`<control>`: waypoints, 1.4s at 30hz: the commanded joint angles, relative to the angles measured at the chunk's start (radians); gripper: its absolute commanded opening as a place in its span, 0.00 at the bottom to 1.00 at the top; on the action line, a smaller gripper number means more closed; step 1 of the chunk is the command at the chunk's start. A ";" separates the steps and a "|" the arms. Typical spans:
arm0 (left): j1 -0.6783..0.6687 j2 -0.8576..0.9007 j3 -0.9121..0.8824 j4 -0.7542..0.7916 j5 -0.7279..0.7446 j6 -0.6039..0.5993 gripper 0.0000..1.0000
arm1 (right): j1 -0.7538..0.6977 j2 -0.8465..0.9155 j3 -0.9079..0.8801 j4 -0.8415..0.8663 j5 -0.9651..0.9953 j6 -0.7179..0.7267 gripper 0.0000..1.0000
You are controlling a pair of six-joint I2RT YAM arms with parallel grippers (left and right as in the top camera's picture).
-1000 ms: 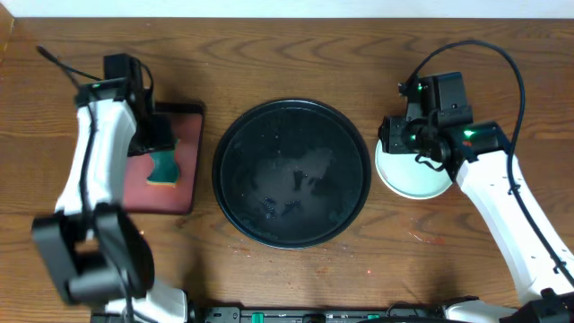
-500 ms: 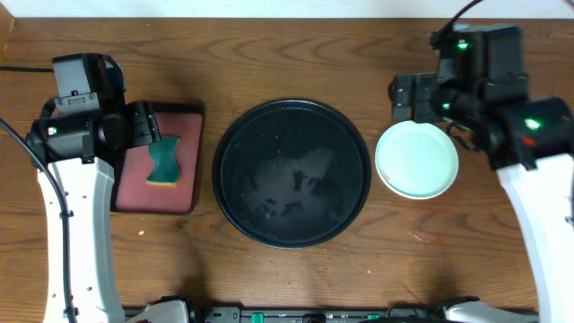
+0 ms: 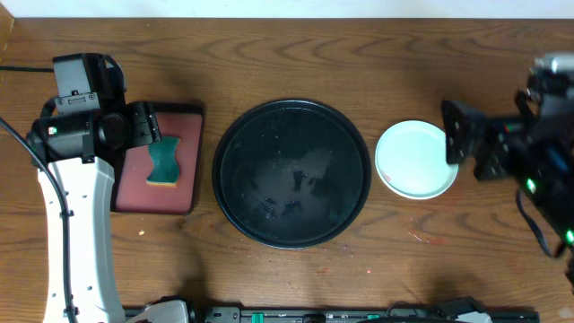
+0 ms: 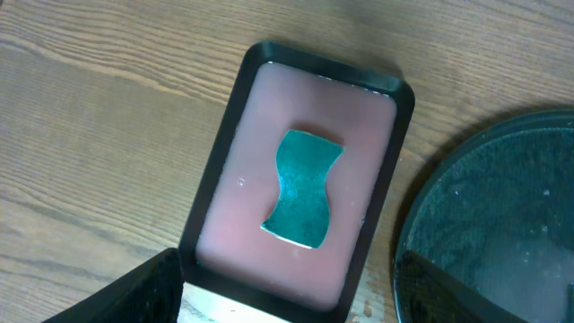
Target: Clean dirty plates on tray and stack at the side
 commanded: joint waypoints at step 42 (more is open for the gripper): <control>0.003 0.002 0.011 -0.002 0.002 -0.016 0.76 | -0.200 -1.013 -1.621 1.090 0.006 -0.007 0.99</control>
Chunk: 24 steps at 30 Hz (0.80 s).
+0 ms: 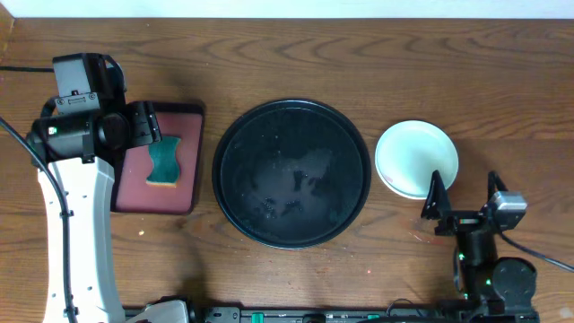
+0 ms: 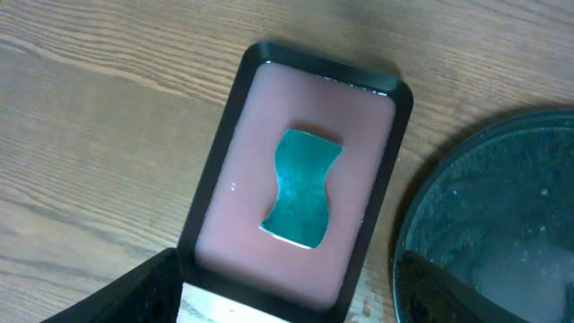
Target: Clean dirty plates on tray and stack at the side
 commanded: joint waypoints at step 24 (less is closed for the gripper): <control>0.003 0.002 0.011 -0.002 -0.002 -0.015 0.76 | -0.013 -0.075 -0.175 -0.014 -0.029 0.011 0.99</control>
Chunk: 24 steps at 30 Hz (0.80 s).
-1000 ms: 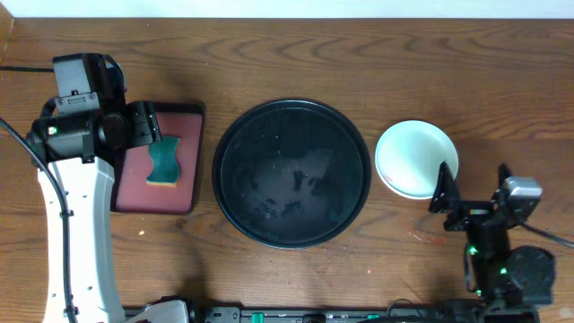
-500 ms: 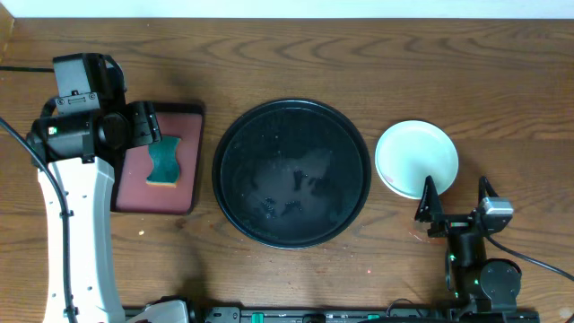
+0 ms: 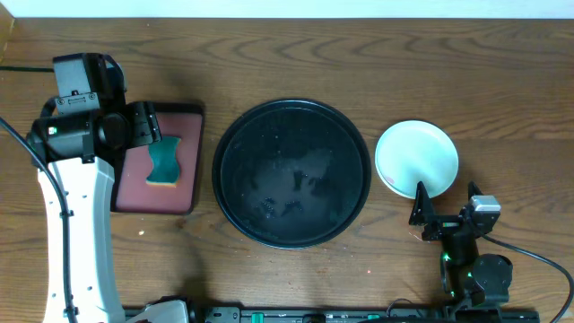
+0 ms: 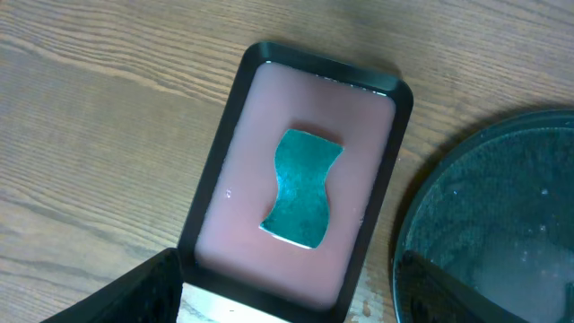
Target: Clean dirty plates on tray and stack at the side
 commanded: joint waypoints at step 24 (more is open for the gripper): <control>0.000 -0.022 0.011 0.005 -0.008 -0.016 0.76 | -0.011 -0.003 -0.002 -0.002 -0.008 0.010 0.99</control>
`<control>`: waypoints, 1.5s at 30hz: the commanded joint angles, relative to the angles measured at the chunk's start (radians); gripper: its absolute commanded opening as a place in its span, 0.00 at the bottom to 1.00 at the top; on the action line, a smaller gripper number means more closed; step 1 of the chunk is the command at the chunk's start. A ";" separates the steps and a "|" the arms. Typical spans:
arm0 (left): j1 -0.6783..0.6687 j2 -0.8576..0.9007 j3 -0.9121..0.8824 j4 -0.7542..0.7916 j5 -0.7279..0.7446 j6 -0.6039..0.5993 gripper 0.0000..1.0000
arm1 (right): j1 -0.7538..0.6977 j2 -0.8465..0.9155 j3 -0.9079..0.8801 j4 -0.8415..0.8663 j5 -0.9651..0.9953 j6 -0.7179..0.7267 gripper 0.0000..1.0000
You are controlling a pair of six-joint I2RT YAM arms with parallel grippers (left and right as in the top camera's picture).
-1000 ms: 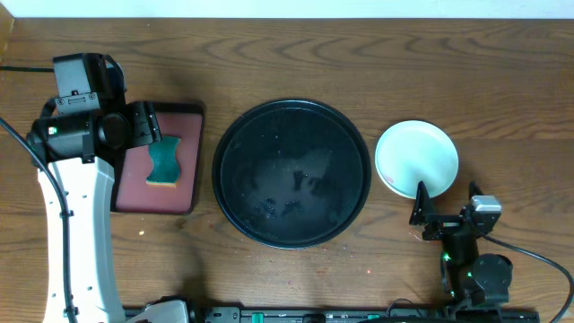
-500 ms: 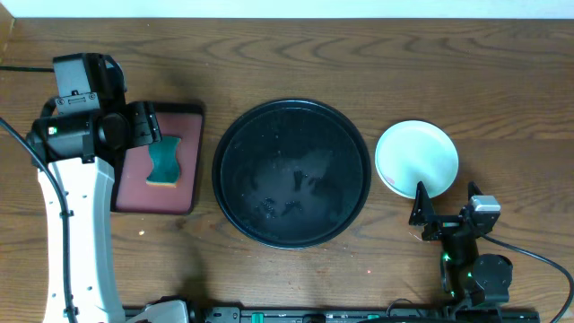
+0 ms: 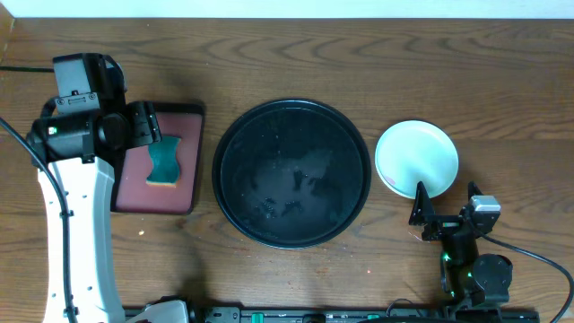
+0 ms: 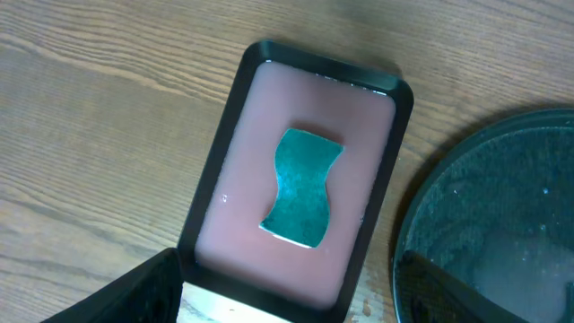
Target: Clean dirty plates on tray and stack at the side
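Observation:
A white plate [image 3: 416, 158] lies on the table to the right of the large round black tray [image 3: 233, 135], which holds only wet patches and droplets. A green sponge [image 4: 303, 187] lies in pink liquid in a small rectangular black tray [image 4: 202, 206] at the left. My left gripper [image 4: 291, 305] hangs open above this small tray's near end, nothing between its fingers; from overhead the left gripper [image 3: 146, 126] sits beside the sponge. My right gripper [image 3: 446, 205] stands open just below the plate, one fingertip [image 3: 419, 199] overlapping the plate's lower edge.
The round tray's rim [image 4: 404, 233] shows at the right of the left wrist view, close to the small tray. The left arm's white link [image 3: 76, 233] runs down the left side. A cable [image 3: 538, 256] trails from the right arm's base.
At first the right arm was held out at the table's right edge, level with the white plate. Then it stood lower right, below the plate, gripper open. After that it sat slightly further left and lower, where it remains. The left arm and sponge stayed put.

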 commanded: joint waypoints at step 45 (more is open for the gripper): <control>-0.183 -1.345 -1.416 1.009 0.048 0.211 0.77 | -0.011 -0.003 -0.002 -0.002 -0.008 0.010 0.99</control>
